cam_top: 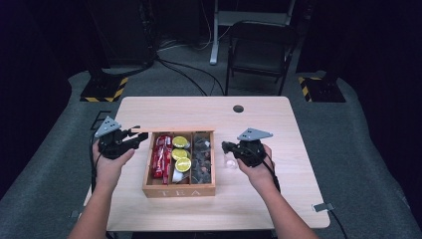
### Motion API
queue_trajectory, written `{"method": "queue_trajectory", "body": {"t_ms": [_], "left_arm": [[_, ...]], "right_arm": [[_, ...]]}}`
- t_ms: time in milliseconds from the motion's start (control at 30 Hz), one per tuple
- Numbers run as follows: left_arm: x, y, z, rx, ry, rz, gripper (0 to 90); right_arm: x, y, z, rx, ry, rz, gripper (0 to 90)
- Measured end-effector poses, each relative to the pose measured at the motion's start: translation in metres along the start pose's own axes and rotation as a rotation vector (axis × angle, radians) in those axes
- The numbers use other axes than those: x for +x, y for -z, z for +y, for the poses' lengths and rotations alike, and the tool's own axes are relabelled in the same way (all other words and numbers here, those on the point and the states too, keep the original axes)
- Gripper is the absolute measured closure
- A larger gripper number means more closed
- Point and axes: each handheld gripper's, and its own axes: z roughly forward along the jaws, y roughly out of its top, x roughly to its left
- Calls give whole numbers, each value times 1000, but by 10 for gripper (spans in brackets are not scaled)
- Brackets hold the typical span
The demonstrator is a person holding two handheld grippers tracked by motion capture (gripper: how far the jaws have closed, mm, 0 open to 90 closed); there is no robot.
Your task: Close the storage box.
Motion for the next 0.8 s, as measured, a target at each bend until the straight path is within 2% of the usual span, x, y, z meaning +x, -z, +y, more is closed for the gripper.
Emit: {"method": "queue_trajectory", "body": {"t_ms": [400, 500, 700, 800], "left_arm": [[0, 0, -1, 1, 1, -1, 567], [0, 0, -1, 2, -1, -1, 566], [0, 0, -1, 3, -1, 0, 567], [0, -1, -1, 2, 1, 0, 567]], "right_arm": [[-7, -2, -5, 11, -6, -17, 900], [-8, -4, -7, 18, -26, -27, 900], [-12, -6, -8, 26, -14, -33, 900], [-12, -7, -9, 29, -23, -38, 900]]}}
